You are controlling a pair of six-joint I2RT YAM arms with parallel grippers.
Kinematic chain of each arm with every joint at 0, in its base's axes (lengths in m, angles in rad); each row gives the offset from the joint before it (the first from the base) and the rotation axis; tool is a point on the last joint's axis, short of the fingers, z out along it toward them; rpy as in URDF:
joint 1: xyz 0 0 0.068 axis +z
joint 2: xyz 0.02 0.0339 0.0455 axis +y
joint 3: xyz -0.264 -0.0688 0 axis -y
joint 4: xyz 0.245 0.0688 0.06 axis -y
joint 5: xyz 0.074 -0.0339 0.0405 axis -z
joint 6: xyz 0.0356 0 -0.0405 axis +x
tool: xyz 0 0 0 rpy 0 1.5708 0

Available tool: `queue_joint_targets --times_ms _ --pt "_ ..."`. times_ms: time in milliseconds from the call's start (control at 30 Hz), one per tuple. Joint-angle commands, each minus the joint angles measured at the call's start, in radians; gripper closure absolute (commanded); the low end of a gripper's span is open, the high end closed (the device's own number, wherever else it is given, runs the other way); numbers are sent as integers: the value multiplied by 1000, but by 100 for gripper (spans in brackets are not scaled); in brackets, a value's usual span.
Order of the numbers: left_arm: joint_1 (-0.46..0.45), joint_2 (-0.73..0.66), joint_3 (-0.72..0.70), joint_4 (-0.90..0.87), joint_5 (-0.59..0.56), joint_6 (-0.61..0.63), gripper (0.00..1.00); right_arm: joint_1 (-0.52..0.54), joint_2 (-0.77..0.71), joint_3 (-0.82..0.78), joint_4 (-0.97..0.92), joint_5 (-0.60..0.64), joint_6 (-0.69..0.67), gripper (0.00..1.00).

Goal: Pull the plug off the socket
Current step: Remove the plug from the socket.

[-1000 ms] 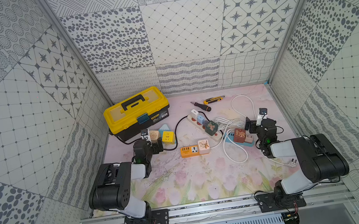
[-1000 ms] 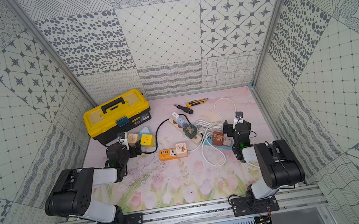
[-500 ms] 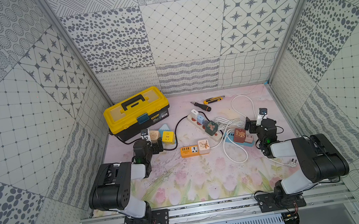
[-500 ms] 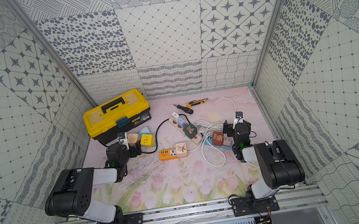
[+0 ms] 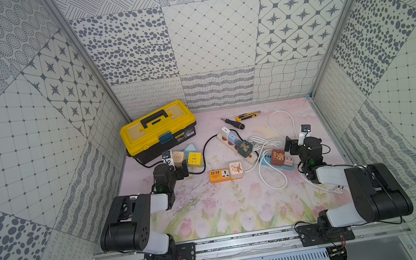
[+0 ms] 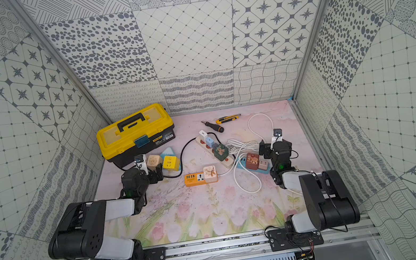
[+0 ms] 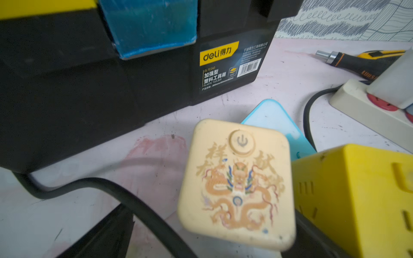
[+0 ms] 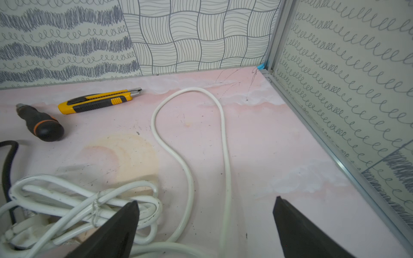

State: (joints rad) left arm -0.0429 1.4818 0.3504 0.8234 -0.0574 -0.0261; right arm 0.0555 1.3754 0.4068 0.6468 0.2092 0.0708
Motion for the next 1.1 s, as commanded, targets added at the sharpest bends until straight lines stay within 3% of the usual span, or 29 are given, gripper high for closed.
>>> queue_joint_targets --times_ms 0,200,333,400,500,600,667,767,900,1067 --pt "-10 -164 -4 -53 -64 -35 1 6 -126 76 -169 -12 22 1" --pt "-11 -364 151 -421 -34 -161 0 6 -258 250 -514 -63 143 1" --pt "-12 -451 271 -670 -51 -370 1 2 -282 412 -809 -13 289 1" --pt "-10 -482 316 -769 -91 -494 1 -3 -286 491 -971 -26 294 1" --pt "-10 -510 358 -915 -102 -681 1 -12 -308 512 -1031 -24 334 1" --pt "5 -544 334 -952 -32 -851 0 -18 -325 506 -1022 -145 352 1" --pt "15 -567 299 -873 88 -832 0 -16 -315 503 -1017 -246 391 1" --pt "13 -545 337 -969 129 -824 1 15 -282 504 -1036 -337 441 1" --pt "-49 -437 434 -1097 140 -703 5 164 -248 497 -1048 -289 445 1" --pt "-202 -287 560 -1213 74 -558 7 414 -166 545 -1067 -224 417 1"
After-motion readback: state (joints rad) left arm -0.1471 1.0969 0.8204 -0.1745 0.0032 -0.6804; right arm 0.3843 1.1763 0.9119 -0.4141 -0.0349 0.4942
